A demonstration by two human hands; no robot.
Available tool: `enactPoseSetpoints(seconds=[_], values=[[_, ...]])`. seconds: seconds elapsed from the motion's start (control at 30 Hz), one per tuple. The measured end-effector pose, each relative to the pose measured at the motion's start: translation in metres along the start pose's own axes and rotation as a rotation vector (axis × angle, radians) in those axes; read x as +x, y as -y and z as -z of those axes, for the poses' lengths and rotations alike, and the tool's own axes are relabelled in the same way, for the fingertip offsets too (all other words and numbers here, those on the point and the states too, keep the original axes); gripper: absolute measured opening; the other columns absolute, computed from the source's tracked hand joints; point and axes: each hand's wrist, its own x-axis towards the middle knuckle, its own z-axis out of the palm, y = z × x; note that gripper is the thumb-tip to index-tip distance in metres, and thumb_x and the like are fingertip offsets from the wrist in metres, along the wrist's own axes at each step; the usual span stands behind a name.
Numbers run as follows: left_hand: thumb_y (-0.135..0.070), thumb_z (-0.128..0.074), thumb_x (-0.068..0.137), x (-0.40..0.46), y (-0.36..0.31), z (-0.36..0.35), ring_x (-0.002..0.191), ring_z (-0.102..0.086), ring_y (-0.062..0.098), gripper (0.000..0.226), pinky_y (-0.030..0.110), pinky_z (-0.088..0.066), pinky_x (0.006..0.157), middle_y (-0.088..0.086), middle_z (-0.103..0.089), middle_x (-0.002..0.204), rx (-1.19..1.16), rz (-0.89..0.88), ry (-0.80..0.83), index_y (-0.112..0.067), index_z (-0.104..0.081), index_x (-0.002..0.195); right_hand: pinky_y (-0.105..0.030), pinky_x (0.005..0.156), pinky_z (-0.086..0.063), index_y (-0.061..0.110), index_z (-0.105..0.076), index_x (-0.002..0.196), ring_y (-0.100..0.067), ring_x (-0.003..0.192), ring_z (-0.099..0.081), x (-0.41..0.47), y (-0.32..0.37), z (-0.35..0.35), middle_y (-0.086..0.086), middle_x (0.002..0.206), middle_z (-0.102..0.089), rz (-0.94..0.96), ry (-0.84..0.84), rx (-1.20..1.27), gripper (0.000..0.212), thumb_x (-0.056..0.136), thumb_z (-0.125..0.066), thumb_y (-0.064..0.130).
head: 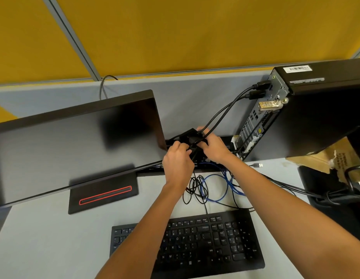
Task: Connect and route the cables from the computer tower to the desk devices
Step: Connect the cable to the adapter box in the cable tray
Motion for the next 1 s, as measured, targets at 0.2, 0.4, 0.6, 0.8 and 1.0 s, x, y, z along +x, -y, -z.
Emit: enactPoseSetpoints(seconds=[0.2, 0.4, 0.6, 0.8, 1.0], values=[[-0.001, -0.067, 0.080, 0.008, -0.007, 0.009, 0.072, -0.062, 0.023, 0.007, 0.025, -0.035, 0.053, 0.004, -0.063, 0.083, 0.091, 0.020, 0.034, -0.008, -0.067, 0.082, -0.025, 0.068, -0.044, 0.008, -0.062, 0.107, -0.017, 0.076, -0.059, -0.018, -0.013, -0.015, -0.006, 0.090, -0.064, 0.098, -0.215, -0.165, 0.018, 0.099, -0.046, 0.009], [0.007, -0.059, 0.083, 0.012, -0.016, 0.014, 0.095, -0.062, 0.022, 0.033, 0.025, -0.041, 0.069, 0.006, -0.062, 0.109, 0.027, 0.123, 0.104, -0.008, -0.063, 0.112, -0.005, 0.066, -0.035, 0.014, -0.054, 0.088, -0.001, 0.069, -0.047, -0.026, 0.011, -0.003, 0.006, 0.082, -0.050, 0.300, -0.281, -0.119, 0.020, 0.094, -0.047, -0.004], [0.000, -0.059, 0.085, 0.018, -0.018, 0.018, 0.098, -0.060, 0.025, 0.024, 0.029, -0.044, 0.078, 0.008, -0.059, 0.112, 0.012, 0.128, 0.194, -0.007, -0.061, 0.108, -0.024, 0.071, -0.049, 0.014, -0.067, 0.108, -0.014, 0.078, -0.061, -0.019, 0.018, 0.002, -0.004, 0.088, -0.067, 0.273, -0.215, -0.173, 0.027, 0.092, -0.050, -0.001], [0.001, -0.052, 0.091, 0.028, -0.018, 0.016, 0.100, -0.062, 0.029, 0.032, 0.033, -0.049, 0.082, 0.011, -0.056, 0.120, 0.140, 0.055, 0.232, -0.008, -0.059, 0.120, -0.008, 0.078, -0.048, 0.015, -0.069, 0.117, 0.003, 0.085, -0.065, -0.009, 0.019, 0.007, 0.002, 0.096, -0.072, 0.247, -0.017, -0.052, 0.032, 0.093, -0.055, 0.000], [0.013, -0.050, 0.086, 0.031, -0.011, -0.002, 0.096, -0.061, 0.028, 0.054, 0.034, -0.052, 0.079, 0.013, -0.053, 0.117, 0.008, 0.051, 0.198, -0.011, -0.051, 0.135, -0.025, 0.109, -0.035, 0.038, -0.053, 0.131, -0.009, 0.126, -0.045, -0.024, 0.008, 0.003, 0.010, 0.128, -0.049, 0.127, -0.094, 0.037, 0.048, 0.089, -0.066, 0.018]])
